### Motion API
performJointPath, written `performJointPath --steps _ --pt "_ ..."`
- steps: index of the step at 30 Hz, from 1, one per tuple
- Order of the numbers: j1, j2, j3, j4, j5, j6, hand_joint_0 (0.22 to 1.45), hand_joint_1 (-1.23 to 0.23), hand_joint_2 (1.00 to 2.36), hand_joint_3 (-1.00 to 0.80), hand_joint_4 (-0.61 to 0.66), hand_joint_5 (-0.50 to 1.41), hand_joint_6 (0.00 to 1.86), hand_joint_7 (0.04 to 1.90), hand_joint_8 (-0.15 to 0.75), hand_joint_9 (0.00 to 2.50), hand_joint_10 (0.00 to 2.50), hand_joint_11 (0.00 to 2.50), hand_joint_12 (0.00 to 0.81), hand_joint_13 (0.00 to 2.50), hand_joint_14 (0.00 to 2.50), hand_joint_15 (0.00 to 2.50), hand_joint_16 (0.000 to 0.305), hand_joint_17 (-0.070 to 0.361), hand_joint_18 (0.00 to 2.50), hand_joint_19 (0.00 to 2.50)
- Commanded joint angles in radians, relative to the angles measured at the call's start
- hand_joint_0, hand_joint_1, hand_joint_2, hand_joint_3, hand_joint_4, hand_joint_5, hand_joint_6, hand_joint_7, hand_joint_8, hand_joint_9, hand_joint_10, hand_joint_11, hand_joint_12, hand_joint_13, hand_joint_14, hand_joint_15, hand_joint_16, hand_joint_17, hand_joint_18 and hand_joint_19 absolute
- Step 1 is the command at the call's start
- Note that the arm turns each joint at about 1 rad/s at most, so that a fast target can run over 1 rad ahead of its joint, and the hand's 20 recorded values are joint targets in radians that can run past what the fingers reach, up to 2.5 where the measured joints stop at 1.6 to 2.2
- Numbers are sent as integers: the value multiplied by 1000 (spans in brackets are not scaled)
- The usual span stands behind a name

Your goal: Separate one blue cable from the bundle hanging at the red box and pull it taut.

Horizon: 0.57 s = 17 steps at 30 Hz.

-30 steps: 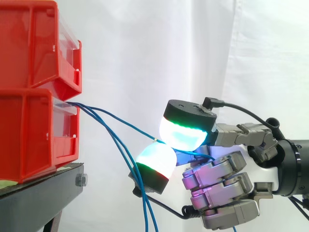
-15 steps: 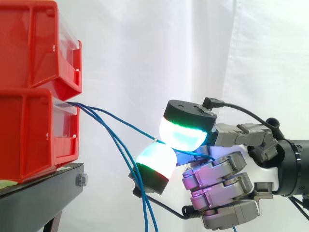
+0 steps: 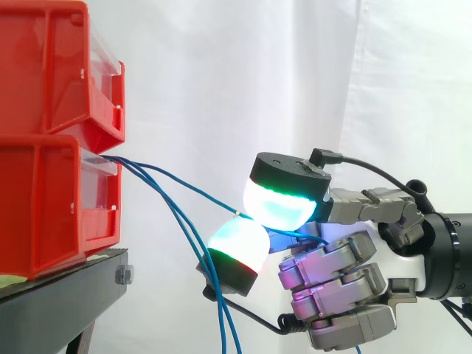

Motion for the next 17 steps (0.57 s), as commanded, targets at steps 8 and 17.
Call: performJointPath --steps 8,17 --pt "0 0 0 1 0 0 645 -801 1017 -93 32 -163 874 985 344 1130 1613 1214 408 1154 1713 1205 43 97 1546 1753" --pt "0 0 0 1 0 0 646 -802 1017 -96 32 -163 873 997 345 1131 1608 1216 406 1156 1705 1203 42 96 1545 1759"
